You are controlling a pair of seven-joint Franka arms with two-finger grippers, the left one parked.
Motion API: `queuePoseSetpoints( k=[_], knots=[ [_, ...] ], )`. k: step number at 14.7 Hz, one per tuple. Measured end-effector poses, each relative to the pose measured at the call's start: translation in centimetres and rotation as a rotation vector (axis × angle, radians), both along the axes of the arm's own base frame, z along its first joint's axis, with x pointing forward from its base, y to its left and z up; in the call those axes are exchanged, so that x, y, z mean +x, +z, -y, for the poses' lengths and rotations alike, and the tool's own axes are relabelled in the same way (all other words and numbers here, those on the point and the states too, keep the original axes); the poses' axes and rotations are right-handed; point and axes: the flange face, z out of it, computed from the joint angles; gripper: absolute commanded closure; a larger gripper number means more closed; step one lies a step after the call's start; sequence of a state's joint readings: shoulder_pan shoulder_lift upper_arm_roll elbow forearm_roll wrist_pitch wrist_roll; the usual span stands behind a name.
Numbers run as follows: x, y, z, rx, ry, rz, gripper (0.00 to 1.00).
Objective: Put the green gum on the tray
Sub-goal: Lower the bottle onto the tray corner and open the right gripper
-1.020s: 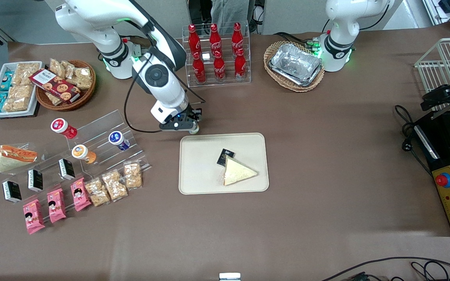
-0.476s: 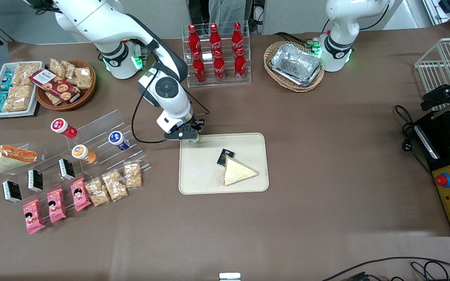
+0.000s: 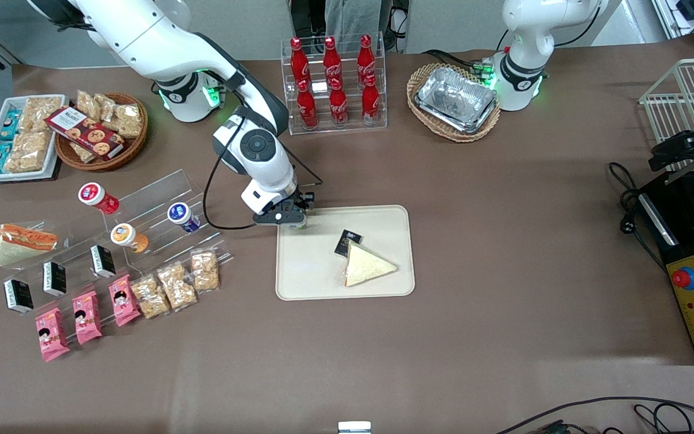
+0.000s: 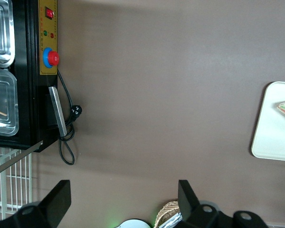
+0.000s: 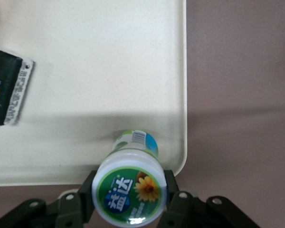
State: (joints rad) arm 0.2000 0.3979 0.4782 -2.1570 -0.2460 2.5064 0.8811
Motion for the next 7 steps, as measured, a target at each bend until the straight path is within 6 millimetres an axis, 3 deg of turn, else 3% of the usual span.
queuePoseSetpoints(
  k=[2,7],
  knots=[
    [0.1,-0.4,-0.1,-0.001,0.004,-0.004,0.00],
    [1.0,-0.1,0.0,0.002,0.000,0.009,0.00]
  ],
)
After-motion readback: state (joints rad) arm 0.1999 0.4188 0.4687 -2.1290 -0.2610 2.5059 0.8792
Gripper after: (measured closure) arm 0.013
